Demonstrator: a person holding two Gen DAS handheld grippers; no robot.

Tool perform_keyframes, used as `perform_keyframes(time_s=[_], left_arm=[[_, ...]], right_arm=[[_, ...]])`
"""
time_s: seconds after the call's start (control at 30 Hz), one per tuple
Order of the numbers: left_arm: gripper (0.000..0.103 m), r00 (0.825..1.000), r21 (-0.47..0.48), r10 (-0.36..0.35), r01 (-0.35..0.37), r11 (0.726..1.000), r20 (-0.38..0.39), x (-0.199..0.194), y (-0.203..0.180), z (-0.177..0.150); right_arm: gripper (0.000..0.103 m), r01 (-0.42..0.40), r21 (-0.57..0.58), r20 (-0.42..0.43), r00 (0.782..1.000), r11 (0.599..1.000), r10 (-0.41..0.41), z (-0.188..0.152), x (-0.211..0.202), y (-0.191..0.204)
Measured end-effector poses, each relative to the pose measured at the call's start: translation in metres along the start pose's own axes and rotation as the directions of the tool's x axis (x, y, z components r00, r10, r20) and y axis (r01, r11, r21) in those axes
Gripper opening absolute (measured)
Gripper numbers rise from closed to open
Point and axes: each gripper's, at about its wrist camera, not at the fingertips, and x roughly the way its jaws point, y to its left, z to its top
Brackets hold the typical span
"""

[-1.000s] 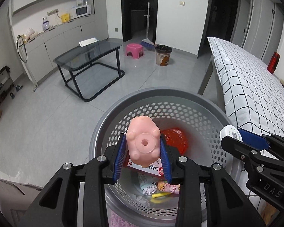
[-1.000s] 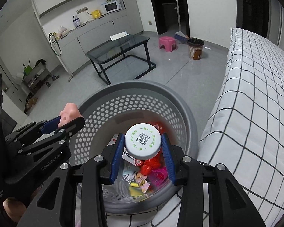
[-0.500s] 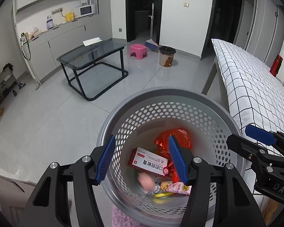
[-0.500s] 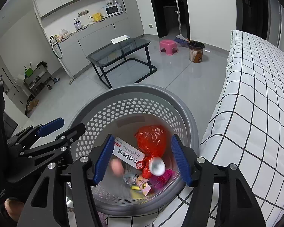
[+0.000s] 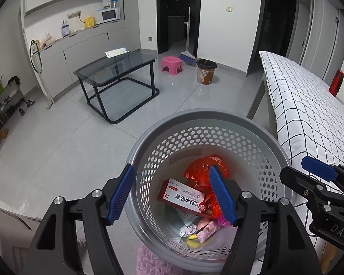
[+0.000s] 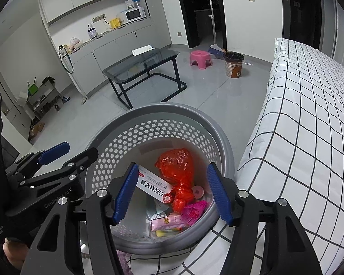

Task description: Collect trash

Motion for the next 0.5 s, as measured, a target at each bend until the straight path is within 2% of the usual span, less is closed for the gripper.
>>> perform_keyframes(time_s=[0.13, 0.4, 0.5], left_arm=[[0.073, 1.000, 0.001, 0.005, -0.005, 1.000, 0.012, -0.006, 0.000, 0.000], [0.077, 1.000, 0.004, 0.010, -0.010, 1.000, 0.020, -0.012, -0.003, 0.000], [0.082, 0.999, 0.008, 0.014, -0.014, 1.000, 0.031, -0.015, -0.005, 0.000]], right_arm=[[0.060, 0.003, 0.008, 0.005, 1.000, 1.000, -0.003, -0.003, -0.005, -0.002], [0.060, 0.018, 0.019, 0.016, 1.000, 1.000, -0.018, -0.008, -0.015, -0.005], [0.060, 0.023, 0.017, 0.022, 0.999, 1.000, -0.023, -0.010, -0.020, -0.003]])
